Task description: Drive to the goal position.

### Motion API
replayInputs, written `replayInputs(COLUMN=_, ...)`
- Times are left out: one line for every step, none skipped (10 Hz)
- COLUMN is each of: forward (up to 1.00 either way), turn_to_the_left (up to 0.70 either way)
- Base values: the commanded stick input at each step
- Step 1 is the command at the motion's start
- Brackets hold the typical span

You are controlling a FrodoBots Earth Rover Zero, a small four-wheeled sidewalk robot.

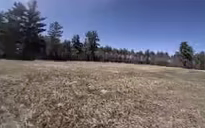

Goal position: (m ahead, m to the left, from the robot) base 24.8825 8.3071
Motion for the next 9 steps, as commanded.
replayInputs(forward=0.7, turn_to_the_left=-0.07)
replayInputs(forward=0.7, turn_to_the_left=0.0)
replayInputs(forward=0.7, turn_to_the_left=0.0)
replayInputs(forward=0.7, turn_to_the_left=0.0)
replayInputs(forward=0.7, turn_to_the_left=0.0)
replayInputs(forward=0.7, turn_to_the_left=0.0)
replayInputs(forward=0.7, turn_to_the_left=0.0)
replayInputs(forward=0.7, turn_to_the_left=0.0)
replayInputs(forward=0.7, turn_to_the_left=0.0)
